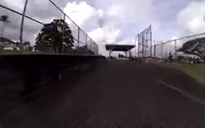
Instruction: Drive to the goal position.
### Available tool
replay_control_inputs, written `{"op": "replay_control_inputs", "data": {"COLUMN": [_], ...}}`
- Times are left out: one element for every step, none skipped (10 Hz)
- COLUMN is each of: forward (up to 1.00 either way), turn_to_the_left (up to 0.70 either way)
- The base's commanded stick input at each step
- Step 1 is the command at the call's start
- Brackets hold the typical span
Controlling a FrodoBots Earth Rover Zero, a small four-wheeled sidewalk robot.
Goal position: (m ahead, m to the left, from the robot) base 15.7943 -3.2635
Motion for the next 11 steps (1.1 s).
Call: {"op": "replay_control_inputs", "data": {"forward": [0.85, 0.85, 0.85, 0.85, 0.85, 0.85, 0.85, 0.85, 0.85, 0.85, 0.85], "turn_to_the_left": [-0.15, -0.29, -0.33, -0.26, 0.0, 0.0, 0.0, 0.0, 0.0, 0.0, 0.0]}}
